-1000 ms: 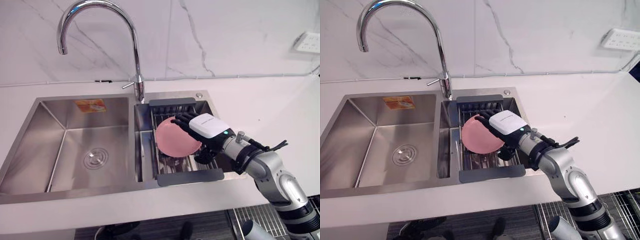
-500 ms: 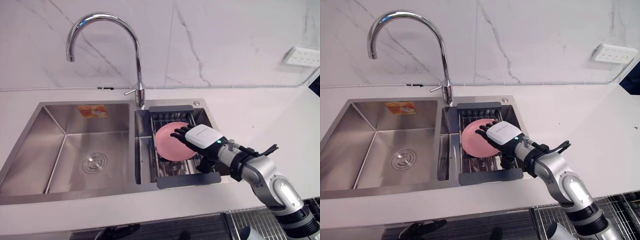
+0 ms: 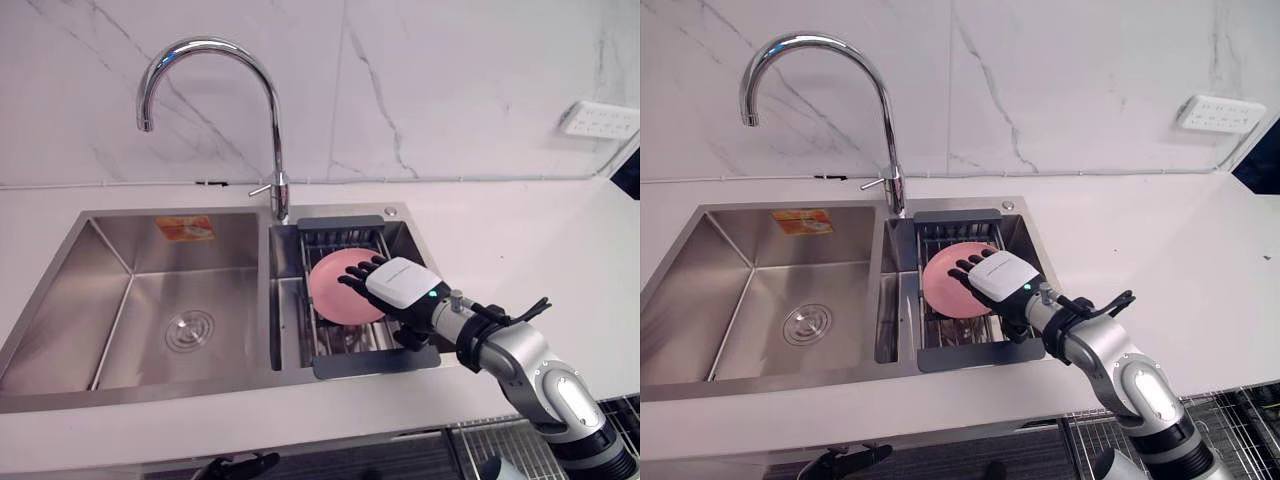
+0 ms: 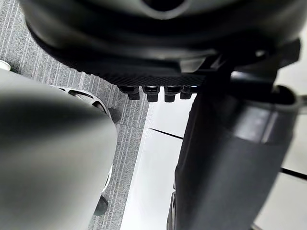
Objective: Walk over to the sink, pick up the cup, carry it to the dishwasher, place the cup inside the dishwasher, then close the dishwasher door
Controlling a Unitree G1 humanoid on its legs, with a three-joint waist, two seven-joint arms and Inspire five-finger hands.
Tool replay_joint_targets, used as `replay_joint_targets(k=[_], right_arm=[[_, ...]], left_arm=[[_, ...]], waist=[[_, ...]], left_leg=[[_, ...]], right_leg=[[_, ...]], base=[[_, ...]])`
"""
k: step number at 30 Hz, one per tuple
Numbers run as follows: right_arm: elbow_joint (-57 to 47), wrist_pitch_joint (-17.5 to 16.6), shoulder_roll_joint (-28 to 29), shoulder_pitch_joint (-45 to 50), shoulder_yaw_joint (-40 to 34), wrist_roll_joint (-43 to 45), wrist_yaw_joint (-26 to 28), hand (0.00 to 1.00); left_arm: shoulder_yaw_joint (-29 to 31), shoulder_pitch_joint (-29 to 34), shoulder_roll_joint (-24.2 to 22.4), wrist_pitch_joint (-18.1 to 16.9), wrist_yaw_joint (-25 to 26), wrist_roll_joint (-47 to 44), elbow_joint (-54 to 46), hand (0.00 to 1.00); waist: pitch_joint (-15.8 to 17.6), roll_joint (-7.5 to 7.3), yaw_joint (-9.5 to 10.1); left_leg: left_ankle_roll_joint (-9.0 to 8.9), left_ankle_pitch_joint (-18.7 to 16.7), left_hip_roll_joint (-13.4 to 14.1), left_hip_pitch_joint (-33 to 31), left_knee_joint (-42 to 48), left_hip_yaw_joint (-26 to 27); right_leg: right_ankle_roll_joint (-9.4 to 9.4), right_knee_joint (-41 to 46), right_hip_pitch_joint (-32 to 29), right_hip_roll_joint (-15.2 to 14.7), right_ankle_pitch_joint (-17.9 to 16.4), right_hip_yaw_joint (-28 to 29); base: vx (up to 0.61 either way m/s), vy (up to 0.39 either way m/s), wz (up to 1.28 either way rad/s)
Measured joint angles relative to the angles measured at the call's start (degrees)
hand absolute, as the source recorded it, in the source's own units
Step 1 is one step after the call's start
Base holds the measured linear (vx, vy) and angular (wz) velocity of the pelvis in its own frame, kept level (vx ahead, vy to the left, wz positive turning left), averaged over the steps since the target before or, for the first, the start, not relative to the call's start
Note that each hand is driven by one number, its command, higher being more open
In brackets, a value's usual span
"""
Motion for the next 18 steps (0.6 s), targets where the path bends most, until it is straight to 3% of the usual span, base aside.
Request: replay_joint_targets(k=[11,18], right_arm=[[0.8,0.5,0.0,0.0,0.0,-0.4,-0.1,1.0],[4.7,0.3,0.0,0.0,0.0,-1.1,-5.2,1.0]], left_arm=[[0.0,-0.2,0.0,0.0,0.0,-0.1,0.7,1.0],[-0.4,-0.7,0.1,0.0,0.0,0.0,1.6,1.0]], waist=[[-0.2,0.03,0.19],[-0.6,0.13,0.68]], left_leg=[[0.04,0.0,0.0,0.0,0.1,0.0],[0.16,0.1,-0.1,-0.2,0.0,-0.3]], right_leg=[[0.06,0.0,0.1,0.0,0.1,0.0],[0.13,-0.1,0.1,-0.1,0.2,-0.1]], base=[[-0.01,0.022,0.0],[0.0,0.0,0.0]])
